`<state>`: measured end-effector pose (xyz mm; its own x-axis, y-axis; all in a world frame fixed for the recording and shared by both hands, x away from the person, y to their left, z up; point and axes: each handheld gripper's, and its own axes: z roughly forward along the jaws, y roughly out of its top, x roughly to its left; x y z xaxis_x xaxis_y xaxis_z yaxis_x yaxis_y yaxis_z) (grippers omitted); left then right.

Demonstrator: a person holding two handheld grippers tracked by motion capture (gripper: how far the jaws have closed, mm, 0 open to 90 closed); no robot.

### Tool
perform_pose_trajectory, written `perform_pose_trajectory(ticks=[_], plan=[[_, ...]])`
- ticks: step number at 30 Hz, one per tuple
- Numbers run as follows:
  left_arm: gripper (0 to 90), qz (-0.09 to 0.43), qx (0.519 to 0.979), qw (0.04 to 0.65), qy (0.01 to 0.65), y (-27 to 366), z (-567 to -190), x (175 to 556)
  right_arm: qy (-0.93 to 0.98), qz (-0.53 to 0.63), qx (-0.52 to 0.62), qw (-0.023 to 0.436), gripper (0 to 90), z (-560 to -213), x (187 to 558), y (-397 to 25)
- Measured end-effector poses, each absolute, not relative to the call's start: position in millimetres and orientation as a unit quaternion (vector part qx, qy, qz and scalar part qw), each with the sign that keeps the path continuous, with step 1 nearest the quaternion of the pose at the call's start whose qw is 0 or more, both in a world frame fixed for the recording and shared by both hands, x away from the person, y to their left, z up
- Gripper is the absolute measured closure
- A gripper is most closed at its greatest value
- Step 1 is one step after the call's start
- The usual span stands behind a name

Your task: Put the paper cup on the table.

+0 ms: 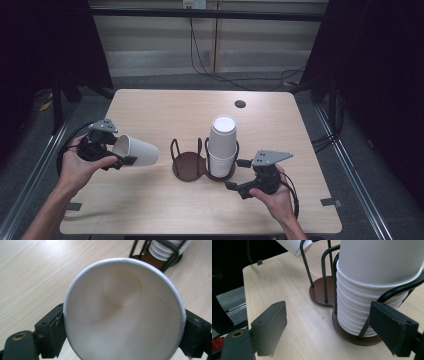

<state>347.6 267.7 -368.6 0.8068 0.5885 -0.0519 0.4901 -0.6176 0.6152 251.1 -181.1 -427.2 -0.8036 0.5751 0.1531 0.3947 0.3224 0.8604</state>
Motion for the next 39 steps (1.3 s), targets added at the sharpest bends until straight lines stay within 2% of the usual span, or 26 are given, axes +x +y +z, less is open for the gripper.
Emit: perform_pose_trajectory(ticks=[13, 30, 39], plan=[[12.4, 0.092, 0.918, 0.25, 0.292, 247.7, -368.0, 374.3, 0.811, 0.495, 0.298, 0.09, 15.5, -428.4, 251.5, -179.9], [12.5, 0.078, 0.937, 0.189, 0.284, 218.7, -364.0, 408.9, 0.813, 0.494, 0.297, 0.09, 15.5, -428.6, 252.1, -179.8], [11.8, 0.062, 0.947, 0.143, 0.28, 196.4, -385.4, 420.5, 0.815, 0.493, 0.294, 0.085, 15.5, -429.8, 252.3, -179.4]])
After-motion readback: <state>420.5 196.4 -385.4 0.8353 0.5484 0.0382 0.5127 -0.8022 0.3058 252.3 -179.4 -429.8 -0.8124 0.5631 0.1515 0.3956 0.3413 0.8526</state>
